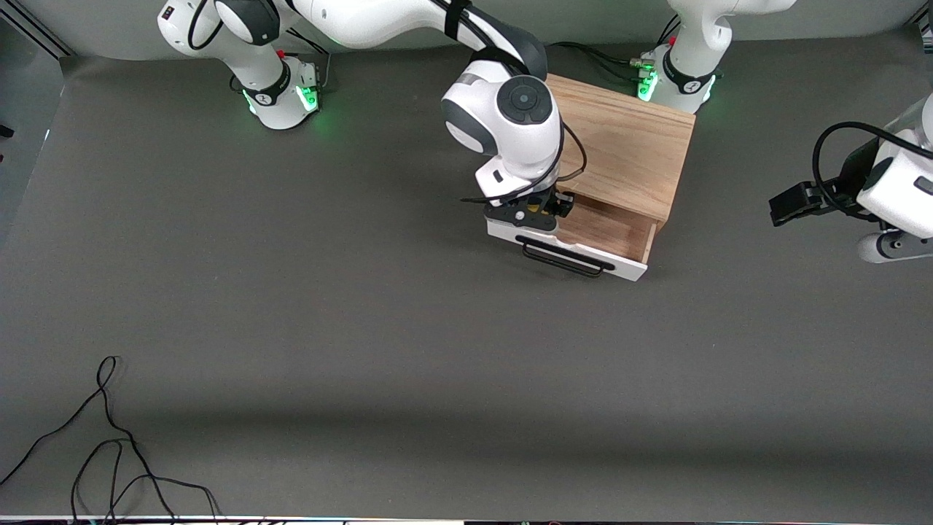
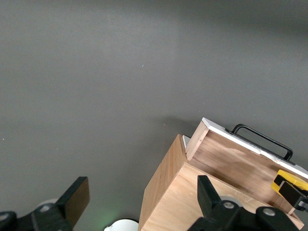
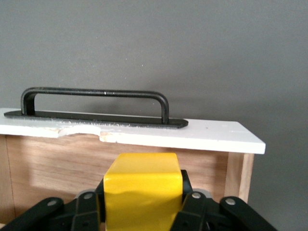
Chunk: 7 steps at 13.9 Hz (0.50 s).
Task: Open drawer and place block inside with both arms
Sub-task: 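Carry the yellow cube with the right gripper over the open drawer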
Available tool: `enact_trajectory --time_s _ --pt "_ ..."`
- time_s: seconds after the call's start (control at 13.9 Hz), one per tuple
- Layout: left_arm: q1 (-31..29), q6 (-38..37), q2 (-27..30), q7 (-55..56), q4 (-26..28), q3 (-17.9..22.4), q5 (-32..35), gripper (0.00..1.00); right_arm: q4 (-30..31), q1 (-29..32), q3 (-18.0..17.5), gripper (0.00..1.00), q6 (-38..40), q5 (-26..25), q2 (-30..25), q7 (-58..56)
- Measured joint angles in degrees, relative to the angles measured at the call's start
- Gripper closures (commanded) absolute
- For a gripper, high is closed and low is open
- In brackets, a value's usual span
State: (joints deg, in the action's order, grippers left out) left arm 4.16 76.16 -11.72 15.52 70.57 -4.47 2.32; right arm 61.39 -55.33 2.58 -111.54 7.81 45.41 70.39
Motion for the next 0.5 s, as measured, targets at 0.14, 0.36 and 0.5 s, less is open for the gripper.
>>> enact_trajectory --time_s 0.14,0.36,0.5 --pt "-0.29 2.21 2.57 -0.2 3.41 0.01 -0.26 0.0 0.02 -0.4 0.0 0.83 0.02 0.0 0.47 0.84" --pt "-0.83 5.42 7.55 -1.15 10.29 0.1 -0.79 0.0 0.02 -0.48 0.01 0.83 0.01 0.0 1.63 1.23" --pt "-0.84 8.84 10.48 -1.46 14.97 0.09 -0.91 0.0 0.03 -0.48 0.03 0.82 0.01 0.0 2.27 1.27"
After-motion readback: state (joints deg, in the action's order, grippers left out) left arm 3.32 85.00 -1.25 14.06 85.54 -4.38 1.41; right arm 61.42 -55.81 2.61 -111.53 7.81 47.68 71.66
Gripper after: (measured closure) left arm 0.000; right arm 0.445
